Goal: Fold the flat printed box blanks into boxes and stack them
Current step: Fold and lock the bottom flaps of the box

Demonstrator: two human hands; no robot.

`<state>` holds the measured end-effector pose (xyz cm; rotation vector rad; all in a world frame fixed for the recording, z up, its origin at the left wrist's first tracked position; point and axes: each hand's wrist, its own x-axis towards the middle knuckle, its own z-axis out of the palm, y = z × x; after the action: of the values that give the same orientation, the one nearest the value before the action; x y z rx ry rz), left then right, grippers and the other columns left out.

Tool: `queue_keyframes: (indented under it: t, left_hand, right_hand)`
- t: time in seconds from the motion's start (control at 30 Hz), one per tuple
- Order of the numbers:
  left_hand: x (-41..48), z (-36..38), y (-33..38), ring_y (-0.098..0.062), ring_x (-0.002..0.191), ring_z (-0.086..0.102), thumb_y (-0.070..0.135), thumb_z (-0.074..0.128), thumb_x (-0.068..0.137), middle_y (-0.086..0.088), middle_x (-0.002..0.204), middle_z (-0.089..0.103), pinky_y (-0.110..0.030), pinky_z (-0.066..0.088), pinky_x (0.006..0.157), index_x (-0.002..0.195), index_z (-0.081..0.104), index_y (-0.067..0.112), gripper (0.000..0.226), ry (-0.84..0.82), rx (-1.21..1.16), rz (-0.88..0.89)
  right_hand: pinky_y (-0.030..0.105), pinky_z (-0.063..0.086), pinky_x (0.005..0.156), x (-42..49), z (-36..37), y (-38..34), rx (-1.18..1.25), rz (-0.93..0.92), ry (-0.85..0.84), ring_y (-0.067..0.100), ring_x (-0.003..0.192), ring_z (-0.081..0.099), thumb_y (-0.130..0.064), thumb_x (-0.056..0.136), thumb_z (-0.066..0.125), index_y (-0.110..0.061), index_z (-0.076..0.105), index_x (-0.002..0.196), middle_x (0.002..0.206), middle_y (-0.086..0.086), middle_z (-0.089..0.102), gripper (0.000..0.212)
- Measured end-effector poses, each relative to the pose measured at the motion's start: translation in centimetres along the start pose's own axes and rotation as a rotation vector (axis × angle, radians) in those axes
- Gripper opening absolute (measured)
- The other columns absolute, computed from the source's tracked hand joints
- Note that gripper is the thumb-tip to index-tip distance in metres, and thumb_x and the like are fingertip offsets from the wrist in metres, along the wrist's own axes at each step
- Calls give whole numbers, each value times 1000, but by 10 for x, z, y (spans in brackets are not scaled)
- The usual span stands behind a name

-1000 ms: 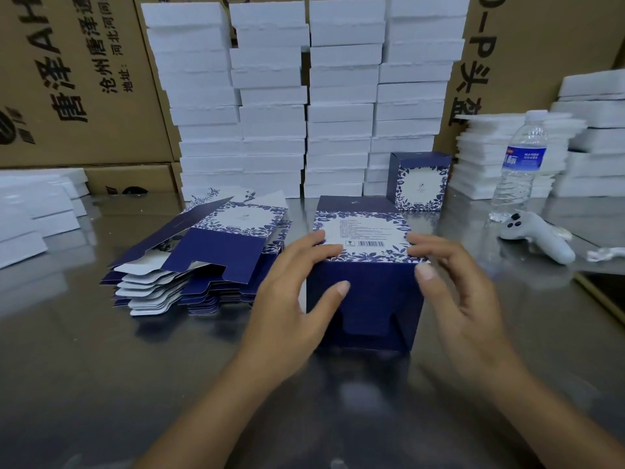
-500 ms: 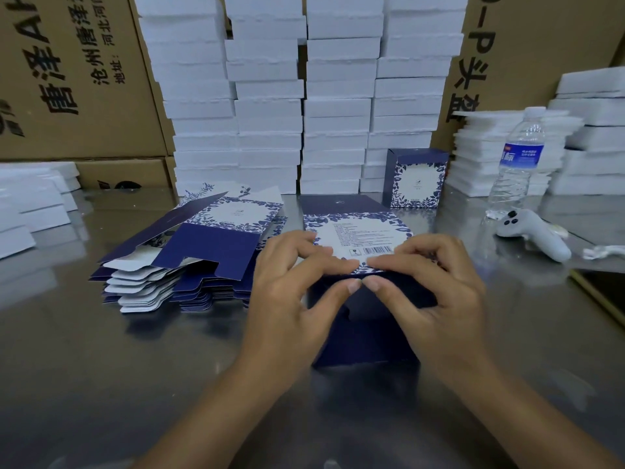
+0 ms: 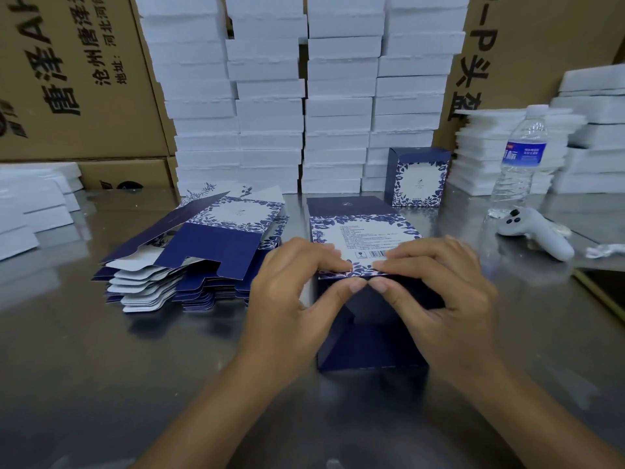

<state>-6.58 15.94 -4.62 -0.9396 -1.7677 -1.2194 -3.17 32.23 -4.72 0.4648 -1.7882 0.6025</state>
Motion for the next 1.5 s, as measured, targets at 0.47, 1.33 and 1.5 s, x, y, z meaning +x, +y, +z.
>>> queue_keyframes:
  t: [0.47, 1.33, 1.5]
  left_hand:
    - [1, 1, 1, -23, 88, 62, 29, 63, 82, 8, 84, 57, -46, 50, 75, 82, 58, 25, 6, 0, -19, 0]
    - [11, -14, -4, -1, 100, 64, 24, 70, 74, 29, 91, 68, -44, 46, 95, 69, 58, 34, 17, -63, -129, -222]
    - [10, -14, -6, 0, 101, 64, 23, 69, 76, 23, 95, 69, -44, 46, 96, 69, 60, 30, 13, -73, -155, -248]
  right_hand:
    - [52, 42, 84, -2, -1, 2, 2, 11, 19, 9, 82, 60, -20, 82, 64, -10, 71, 75, 81, -12, 61, 14]
    - [42, 46, 91, 2, -15, 15, 32, 93, -4, 15, 99, 63, -30, 81, 67, -20, 70, 89, 94, -12, 67, 13]
    - [45, 46, 84, 3, -15, 16, 5, 84, -11, 8, 89, 63, -29, 82, 65, -11, 73, 79, 88, -11, 67, 20]
